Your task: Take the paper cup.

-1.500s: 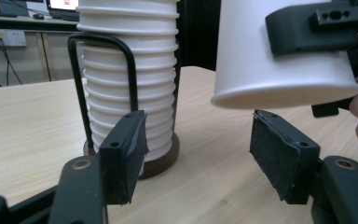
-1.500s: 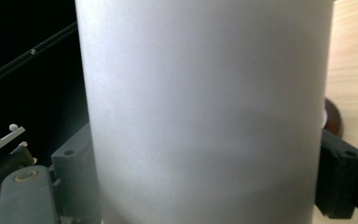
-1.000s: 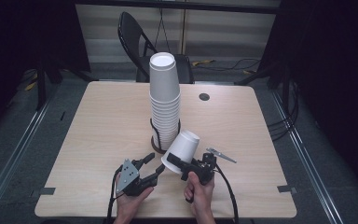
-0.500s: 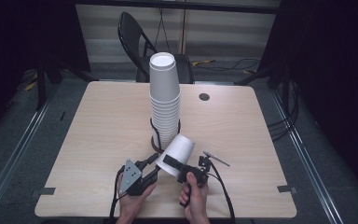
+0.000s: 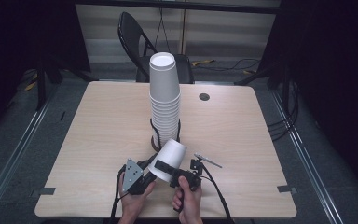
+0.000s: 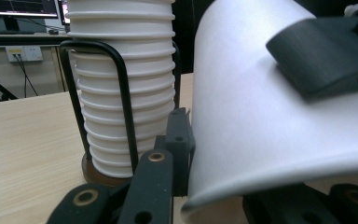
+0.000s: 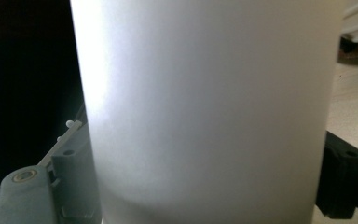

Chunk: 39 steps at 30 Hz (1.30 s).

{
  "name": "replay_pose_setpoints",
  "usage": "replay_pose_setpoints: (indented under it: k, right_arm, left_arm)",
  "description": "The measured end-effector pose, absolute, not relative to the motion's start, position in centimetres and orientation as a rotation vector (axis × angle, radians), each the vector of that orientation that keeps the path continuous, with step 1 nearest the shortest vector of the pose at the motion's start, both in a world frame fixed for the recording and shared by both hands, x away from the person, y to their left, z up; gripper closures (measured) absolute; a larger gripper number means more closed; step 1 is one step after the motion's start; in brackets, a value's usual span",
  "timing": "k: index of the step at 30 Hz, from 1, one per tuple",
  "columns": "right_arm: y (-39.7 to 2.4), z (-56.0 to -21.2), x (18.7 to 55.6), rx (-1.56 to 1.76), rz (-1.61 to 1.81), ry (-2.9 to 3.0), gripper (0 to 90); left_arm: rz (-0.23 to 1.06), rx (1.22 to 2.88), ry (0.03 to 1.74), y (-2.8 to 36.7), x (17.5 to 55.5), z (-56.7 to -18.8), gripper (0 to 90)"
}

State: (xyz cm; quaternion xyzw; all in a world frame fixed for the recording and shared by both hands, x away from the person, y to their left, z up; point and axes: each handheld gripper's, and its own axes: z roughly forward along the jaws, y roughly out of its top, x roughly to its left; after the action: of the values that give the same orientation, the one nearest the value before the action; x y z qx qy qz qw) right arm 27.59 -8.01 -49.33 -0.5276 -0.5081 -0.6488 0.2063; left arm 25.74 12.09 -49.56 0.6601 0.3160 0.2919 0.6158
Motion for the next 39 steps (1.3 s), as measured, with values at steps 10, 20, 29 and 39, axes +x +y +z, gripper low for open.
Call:
replay_pose_setpoints:
  k: [10, 20, 29, 39]
  right_arm:
    - [-8.1, -49.2, 27.5, -1.454, -1.838, -1.434, 11.2]
    - [-8.3, -49.0, 27.6, -1.456, -1.892, -1.479, 10.6]
    - [-9.2, -48.1, 28.2, -1.488, -1.937, -1.472, 11.9]
    - [-10.6, -47.8, 28.9, -1.525, -1.982, -1.512, 11.1]
  left_arm:
    - [0.64, 1.5, 0.729, 12.2, 25.6, -49.4, 83.7]
    - [0.587, 1.516, 0.734, 12.5, 25.8, -49.3, 85.7]
    - [0.561, 1.524, 0.726, 12.7, 25.7, -49.1, 86.3]
    - [0.492, 1.581, 0.719, 13.2, 25.8, -49.0, 86.3]
